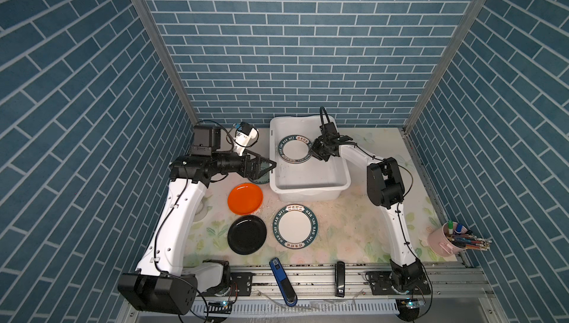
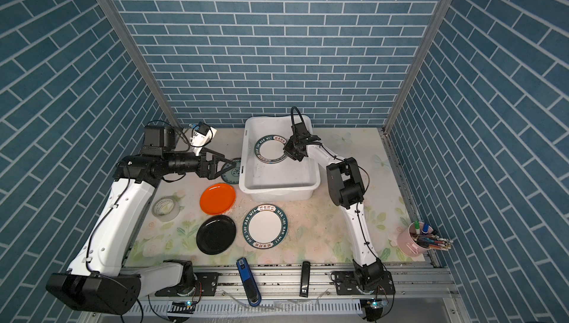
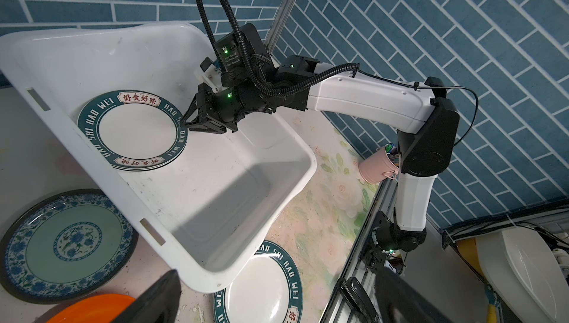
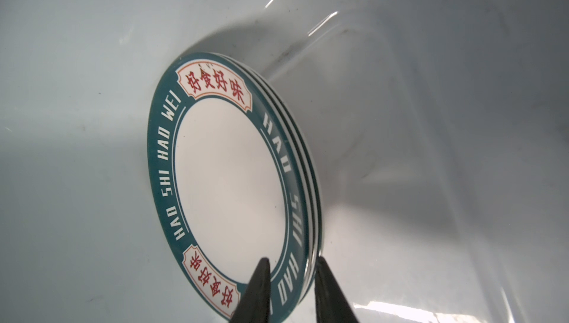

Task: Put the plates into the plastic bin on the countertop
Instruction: 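Lay the green-rimmed plate flat onto the sunburst plates and open the right gripper, then lift the right gripper out of the bin and move it toward the robot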

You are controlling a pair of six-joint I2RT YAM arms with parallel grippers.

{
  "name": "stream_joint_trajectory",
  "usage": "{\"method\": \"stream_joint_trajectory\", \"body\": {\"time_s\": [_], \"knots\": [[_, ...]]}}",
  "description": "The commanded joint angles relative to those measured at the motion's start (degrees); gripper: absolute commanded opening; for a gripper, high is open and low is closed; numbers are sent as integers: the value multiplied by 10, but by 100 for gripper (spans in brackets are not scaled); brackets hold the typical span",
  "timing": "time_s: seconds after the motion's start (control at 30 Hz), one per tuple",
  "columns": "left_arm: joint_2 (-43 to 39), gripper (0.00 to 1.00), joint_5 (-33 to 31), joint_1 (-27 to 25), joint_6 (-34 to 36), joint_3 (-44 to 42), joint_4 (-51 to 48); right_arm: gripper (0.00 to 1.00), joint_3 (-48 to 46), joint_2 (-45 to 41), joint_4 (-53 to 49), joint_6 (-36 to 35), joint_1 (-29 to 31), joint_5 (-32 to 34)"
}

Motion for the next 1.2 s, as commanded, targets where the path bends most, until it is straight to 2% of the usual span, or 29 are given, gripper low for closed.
{"method": "stream_joint_trajectory", "body": {"time_s": [0.0,0.3,0.7,0.83,1.17], "knots": [[-7,100,7,3,2,9,7,28,10,6,-14,5,1,9],[-6,100,1,2,5,11,3,29,14,-45,-34,-31,-2,28],[-12,99,-27,8,6,4,-1,31,-22,-201,-67,-122,-9,46],[-12,99,-21,9,8,-2,-1,31,-98,-295,-64,-152,-10,36],[-6,99,-29,9,18,-13,0,31,-401,-615,-28,-181,-9,-15]]}}
